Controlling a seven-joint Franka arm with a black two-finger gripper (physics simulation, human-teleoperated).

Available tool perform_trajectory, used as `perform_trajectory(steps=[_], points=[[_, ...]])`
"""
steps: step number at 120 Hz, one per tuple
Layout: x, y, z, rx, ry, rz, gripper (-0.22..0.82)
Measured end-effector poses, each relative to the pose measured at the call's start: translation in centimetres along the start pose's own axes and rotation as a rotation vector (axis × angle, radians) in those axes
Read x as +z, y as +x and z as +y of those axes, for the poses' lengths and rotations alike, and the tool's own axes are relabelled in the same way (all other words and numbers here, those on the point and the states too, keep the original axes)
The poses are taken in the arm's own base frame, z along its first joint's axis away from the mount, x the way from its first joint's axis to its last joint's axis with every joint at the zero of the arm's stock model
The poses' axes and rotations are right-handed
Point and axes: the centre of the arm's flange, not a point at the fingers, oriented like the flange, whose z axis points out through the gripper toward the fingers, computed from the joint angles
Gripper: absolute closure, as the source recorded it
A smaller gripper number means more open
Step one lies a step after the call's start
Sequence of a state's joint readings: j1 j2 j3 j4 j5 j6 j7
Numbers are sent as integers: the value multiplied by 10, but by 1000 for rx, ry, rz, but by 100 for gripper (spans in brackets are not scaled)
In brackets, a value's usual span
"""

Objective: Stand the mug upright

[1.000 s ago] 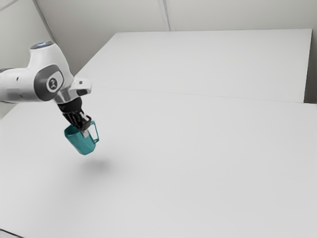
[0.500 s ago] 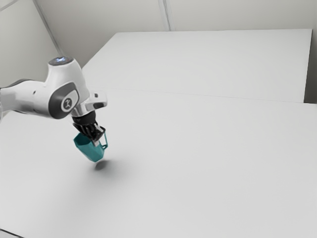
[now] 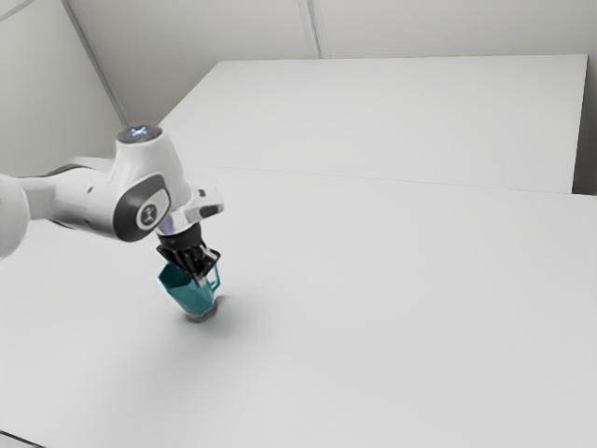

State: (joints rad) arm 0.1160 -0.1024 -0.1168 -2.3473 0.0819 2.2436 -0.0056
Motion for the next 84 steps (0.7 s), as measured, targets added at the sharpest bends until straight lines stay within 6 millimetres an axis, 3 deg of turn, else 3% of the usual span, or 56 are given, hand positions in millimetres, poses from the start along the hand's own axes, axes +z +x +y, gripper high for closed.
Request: perform_trajectory(steps=[27, 65, 84], points=[[8, 4, 5, -35, -4, 3, 77], [-7, 5, 6, -70, -6, 45, 51], [-24, 8, 14, -67, -11, 77, 30]])
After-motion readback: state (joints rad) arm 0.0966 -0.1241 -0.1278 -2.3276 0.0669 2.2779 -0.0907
